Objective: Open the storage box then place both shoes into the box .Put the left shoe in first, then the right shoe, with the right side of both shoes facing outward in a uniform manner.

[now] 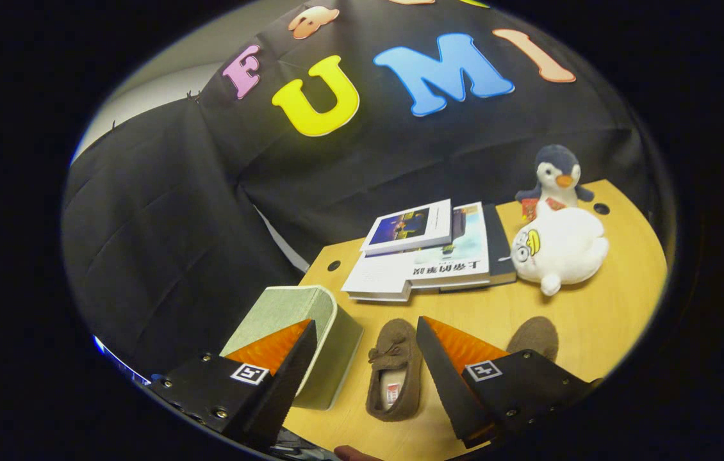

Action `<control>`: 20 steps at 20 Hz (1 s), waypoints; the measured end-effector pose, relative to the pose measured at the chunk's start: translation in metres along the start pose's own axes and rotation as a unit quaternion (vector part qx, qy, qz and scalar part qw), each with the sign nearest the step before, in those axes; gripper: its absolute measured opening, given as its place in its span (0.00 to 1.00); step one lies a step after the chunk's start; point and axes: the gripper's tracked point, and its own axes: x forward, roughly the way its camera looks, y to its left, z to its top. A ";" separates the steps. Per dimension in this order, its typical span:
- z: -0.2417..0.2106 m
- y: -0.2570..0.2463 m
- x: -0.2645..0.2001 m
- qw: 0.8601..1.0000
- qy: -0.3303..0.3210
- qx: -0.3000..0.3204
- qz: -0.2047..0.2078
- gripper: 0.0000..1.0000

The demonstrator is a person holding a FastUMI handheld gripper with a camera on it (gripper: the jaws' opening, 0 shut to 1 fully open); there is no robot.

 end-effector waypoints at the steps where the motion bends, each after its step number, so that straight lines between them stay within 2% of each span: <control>1: -0.006 0.004 0.008 1.000 0.014 0.011 0.015 0.96; 5: -0.031 0.028 0.038 0.991 0.065 0.058 0.102 0.96; 8: -0.053 0.043 0.059 0.980 0.108 0.061 0.153 0.97; 15: -0.099 0.070 0.101 0.957 0.178 0.081 0.215 0.97; 20: -0.111 0.091 0.114 0.924 0.213 0.159 0.275 0.97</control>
